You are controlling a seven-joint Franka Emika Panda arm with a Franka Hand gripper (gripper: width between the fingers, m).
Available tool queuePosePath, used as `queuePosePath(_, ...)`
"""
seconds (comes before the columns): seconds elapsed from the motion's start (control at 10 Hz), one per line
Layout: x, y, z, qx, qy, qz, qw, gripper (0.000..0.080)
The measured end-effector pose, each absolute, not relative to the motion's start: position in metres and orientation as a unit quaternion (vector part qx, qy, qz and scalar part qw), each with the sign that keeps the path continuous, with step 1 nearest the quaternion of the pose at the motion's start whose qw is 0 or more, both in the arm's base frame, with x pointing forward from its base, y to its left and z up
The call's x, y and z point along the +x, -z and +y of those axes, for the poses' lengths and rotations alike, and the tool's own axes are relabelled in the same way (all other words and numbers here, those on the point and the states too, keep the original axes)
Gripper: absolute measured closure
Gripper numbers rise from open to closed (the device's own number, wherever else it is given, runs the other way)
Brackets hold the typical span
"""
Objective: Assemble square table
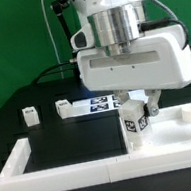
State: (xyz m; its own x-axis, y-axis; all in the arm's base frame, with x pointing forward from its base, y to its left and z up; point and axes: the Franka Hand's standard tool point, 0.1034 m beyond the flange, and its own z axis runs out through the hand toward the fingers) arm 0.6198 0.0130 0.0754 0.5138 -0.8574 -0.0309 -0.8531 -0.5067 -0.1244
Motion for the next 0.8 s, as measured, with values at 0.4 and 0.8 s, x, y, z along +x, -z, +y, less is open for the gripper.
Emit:
queuePosePath(0.4, 0.623, -0.072, 0.030, -0.706, -0.009, 0.701, 0.096, 0.0505)
queuePosePath(0.8, 0.621, -0.073, 0.027, -0.769, -0.005, 0.632, 0.089, 0.0273)
